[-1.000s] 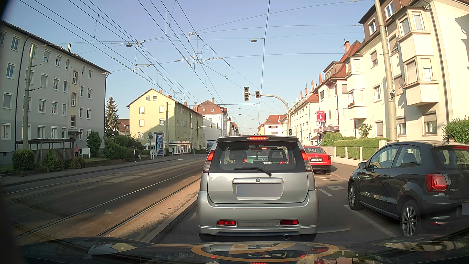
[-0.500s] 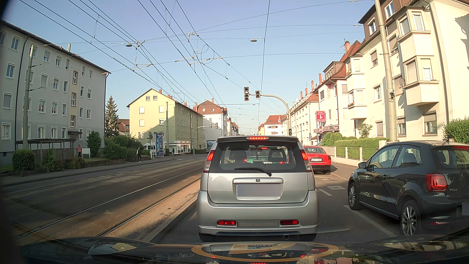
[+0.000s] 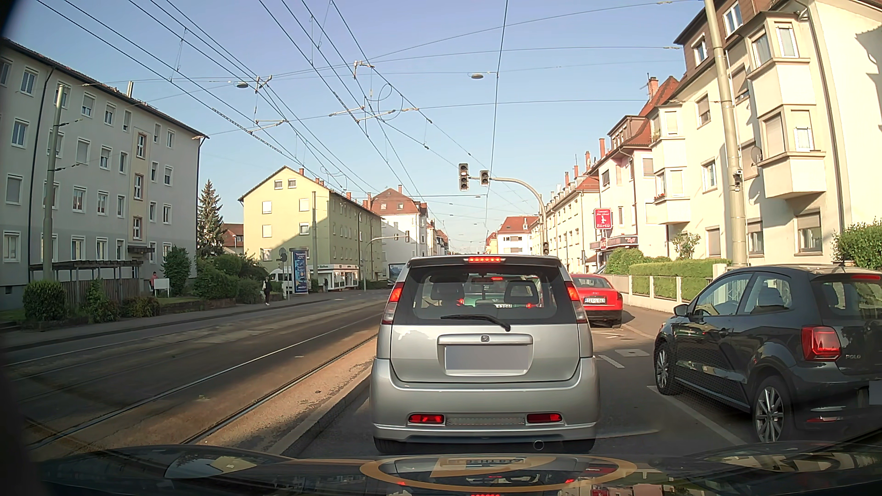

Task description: Follow the waypoints while adhering to traffic rules and regulations

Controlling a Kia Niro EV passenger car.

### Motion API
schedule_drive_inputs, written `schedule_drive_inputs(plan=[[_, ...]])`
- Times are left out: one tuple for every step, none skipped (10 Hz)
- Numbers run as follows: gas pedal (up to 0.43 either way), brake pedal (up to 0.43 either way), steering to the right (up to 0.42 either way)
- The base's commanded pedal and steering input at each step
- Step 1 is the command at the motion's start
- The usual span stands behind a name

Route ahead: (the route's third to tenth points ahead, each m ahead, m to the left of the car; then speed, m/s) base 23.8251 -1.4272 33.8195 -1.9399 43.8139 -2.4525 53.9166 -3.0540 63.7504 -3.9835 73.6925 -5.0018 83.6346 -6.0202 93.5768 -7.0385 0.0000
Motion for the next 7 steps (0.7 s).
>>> schedule_drive_inputs(plan=[[0.000,0.207,-0.002],[0.000,0.207,-0.002],[0.000,0.207,-0.002],[0.000,0.207,-0.002],[0.000,0.207,-0.002],[0.000,0.207,-0.002],[0.000,0.207,-0.002]])
